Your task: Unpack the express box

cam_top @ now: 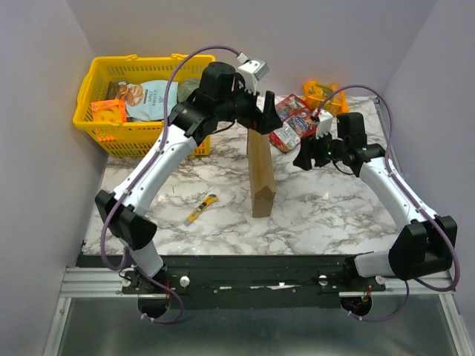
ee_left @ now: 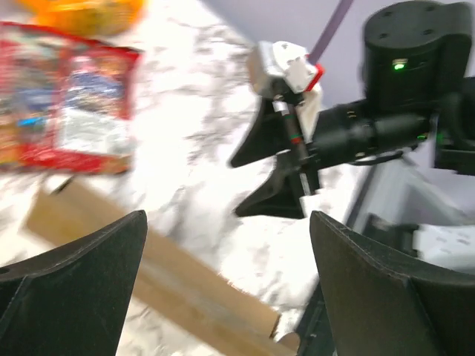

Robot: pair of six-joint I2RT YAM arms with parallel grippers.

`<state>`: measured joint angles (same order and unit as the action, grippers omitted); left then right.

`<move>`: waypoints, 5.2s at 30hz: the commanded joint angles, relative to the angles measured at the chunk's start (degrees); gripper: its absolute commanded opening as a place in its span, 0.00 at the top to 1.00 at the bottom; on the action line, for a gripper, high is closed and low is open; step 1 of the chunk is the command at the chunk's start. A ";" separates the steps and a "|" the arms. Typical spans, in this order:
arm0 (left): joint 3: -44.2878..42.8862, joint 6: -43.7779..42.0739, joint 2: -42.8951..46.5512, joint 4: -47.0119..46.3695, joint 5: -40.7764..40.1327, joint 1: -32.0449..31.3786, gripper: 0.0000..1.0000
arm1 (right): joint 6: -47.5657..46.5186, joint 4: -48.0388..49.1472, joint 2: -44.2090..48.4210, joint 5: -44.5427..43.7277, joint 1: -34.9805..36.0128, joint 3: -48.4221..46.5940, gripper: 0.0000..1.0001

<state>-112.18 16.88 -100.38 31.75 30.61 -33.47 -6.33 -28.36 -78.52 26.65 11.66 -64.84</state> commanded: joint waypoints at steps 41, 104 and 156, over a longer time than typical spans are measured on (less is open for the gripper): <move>9.88 -19.34 4.49 18.53 -24.28 -9.07 1.00 | 6.95 6.39 -1.20 10.88 8.63 -4.95 0.28; -7.09 -3.61 -10.63 1.21 26.43 3.59 1.00 | -68.20 6.23 -15.87 -3.89 23.85 10.87 0.17; -24.23 -12.05 -18.46 0.24 4.04 4.99 0.01 | -44.35 7.08 -2.32 10.61 31.75 2.90 0.57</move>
<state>-133.43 8.58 -125.03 30.55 42.89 -28.99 -59.27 -30.89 -77.17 33.93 41.25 -57.63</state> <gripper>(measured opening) 0.984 0.465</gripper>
